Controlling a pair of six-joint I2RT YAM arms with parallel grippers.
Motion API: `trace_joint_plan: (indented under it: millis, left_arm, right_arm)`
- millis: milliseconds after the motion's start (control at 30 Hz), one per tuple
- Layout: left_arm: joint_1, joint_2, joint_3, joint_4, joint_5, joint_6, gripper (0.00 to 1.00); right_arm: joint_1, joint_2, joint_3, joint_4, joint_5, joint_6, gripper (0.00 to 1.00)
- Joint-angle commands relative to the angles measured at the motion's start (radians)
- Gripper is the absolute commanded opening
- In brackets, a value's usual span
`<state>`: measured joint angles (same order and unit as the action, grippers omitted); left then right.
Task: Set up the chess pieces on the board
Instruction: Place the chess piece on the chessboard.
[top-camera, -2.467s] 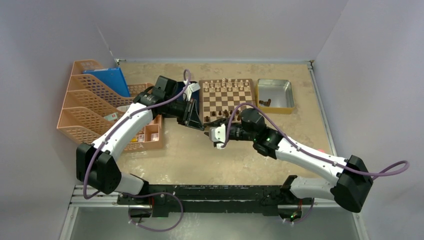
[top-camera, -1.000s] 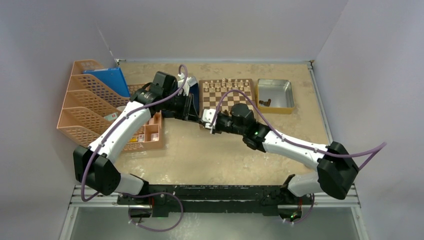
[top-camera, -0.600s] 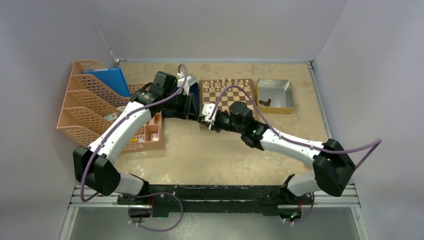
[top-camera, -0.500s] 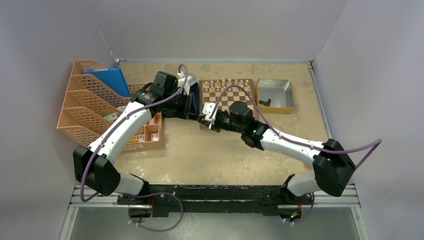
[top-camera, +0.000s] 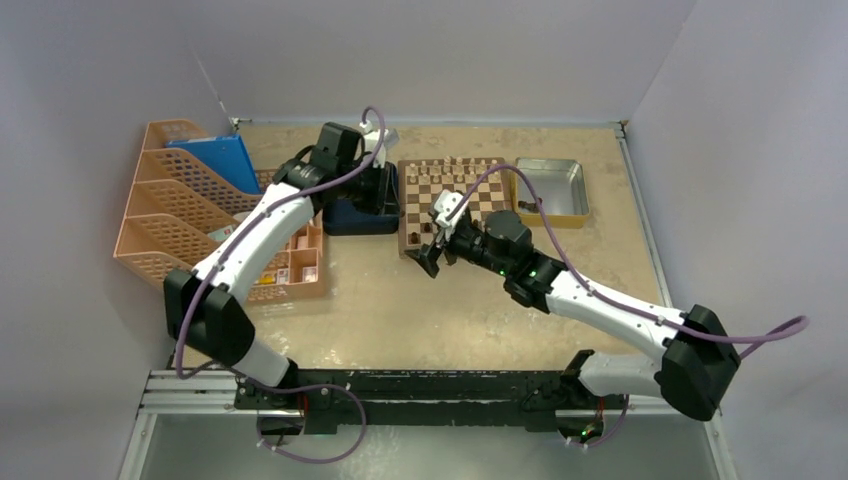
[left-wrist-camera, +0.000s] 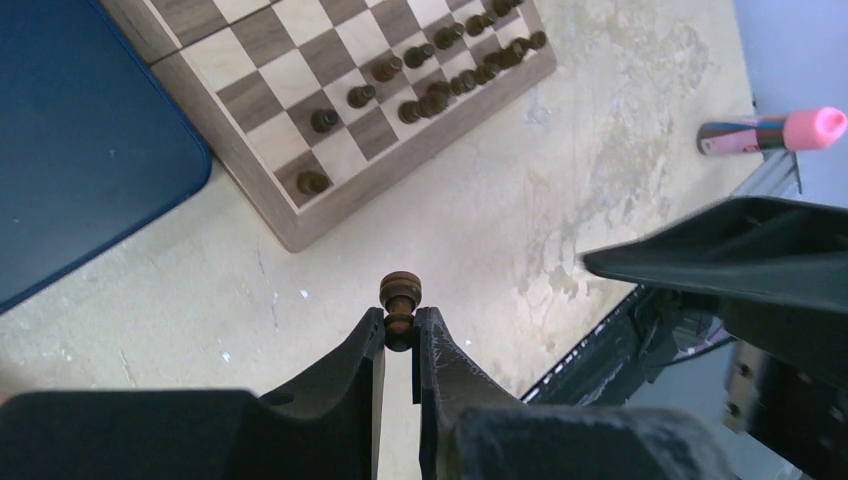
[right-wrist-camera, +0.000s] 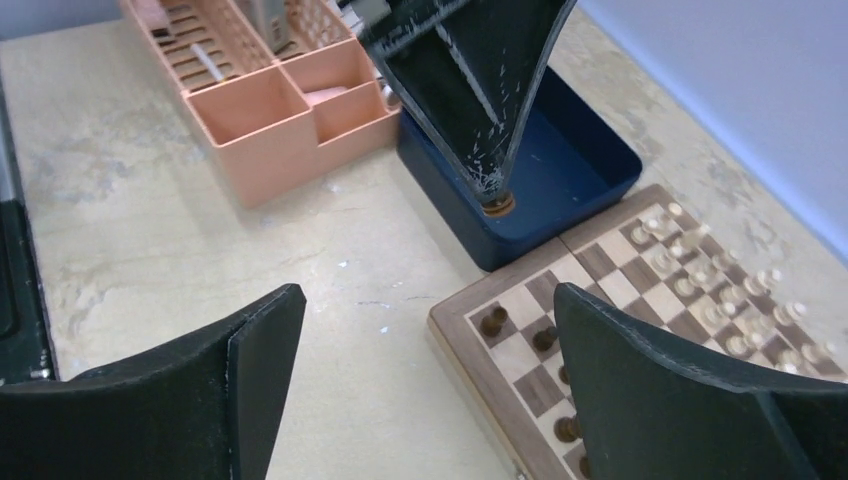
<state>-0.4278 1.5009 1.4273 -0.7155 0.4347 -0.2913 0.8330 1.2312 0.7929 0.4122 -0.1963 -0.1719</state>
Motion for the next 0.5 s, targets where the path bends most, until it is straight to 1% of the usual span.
trace_joint_plan:
  millis: [0, 33, 100, 133, 167, 233, 300, 367, 467]
  left_arm:
    - [-0.002, 0.113, 0.093, 0.013, -0.047, 0.029, 0.0]
    - [-0.006, 0.138, 0.111, 0.008, -0.056, 0.032, 0.0]
    - [-0.013, 0.188, 0.147, 0.004, -0.075, 0.034, 0.0]
    - [-0.017, 0.213, 0.165, 0.003, -0.084, 0.034, 0.0]
    - [-0.02, 0.237, 0.179, 0.007, -0.092, 0.034, 0.0]
    - [-0.028, 0.292, 0.227, -0.002, -0.111, 0.032, 0.0]
    - [-0.042, 0.351, 0.272, -0.02, -0.142, 0.033, 0.0]
    - [-0.055, 0.405, 0.314, -0.038, -0.173, 0.036, 0.0]
    - [-0.073, 0.483, 0.385, -0.073, -0.217, 0.04, 0.0]
  right_arm:
    - [-0.005, -0.055, 0.019, -0.025, 0.153, 0.147, 0.99]
    - [-0.005, -0.069, 0.011, -0.025, 0.175, 0.162, 0.99]
    - [-0.005, -0.1, -0.016, 0.001, 0.253, 0.266, 0.99]
    - [-0.005, -0.113, -0.028, 0.015, 0.324, 0.298, 0.99]
    - [-0.006, -0.118, -0.03, 0.009, 0.4, 0.378, 0.99]
    - [-0.011, -0.108, 0.0, -0.057, 0.528, 0.455, 0.99]
    - [-0.015, -0.076, 0.055, -0.144, 0.589, 0.476, 0.99]
    - [-0.015, -0.05, 0.097, -0.197, 0.645, 0.484, 0.99]
    - [-0.016, -0.047, 0.094, -0.204, 0.675, 0.489, 0.99]
